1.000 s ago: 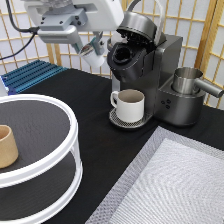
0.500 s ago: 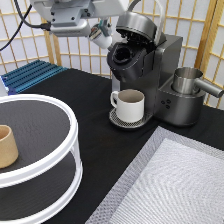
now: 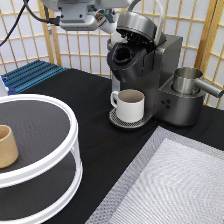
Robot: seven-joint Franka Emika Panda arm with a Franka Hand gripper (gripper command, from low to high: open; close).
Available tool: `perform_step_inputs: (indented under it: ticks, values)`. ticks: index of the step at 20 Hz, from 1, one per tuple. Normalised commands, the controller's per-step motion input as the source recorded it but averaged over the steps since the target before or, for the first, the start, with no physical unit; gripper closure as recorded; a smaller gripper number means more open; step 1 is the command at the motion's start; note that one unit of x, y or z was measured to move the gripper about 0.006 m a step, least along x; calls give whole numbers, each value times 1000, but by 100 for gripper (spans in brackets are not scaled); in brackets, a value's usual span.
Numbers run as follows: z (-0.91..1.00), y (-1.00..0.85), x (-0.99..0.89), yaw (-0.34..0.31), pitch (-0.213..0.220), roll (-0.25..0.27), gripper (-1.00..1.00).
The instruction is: Make coffee
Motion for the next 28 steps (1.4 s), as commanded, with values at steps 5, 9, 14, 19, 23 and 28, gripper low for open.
perform_step_inputs:
  ticks: [5, 9, 14, 19, 23, 28]
  values:
    - [-86, 27, 375, 0, 66, 88, 100]
    - [-69, 151, 57, 0, 17, -2, 100]
    - [-54, 127, -77, 0, 0, -28, 100]
    - [-62, 151, 0, 0, 0, -26, 100]
    - [-184, 122, 36, -19, 0, -31, 100]
    - [-149, 181, 87, -27, 0, -45, 100]
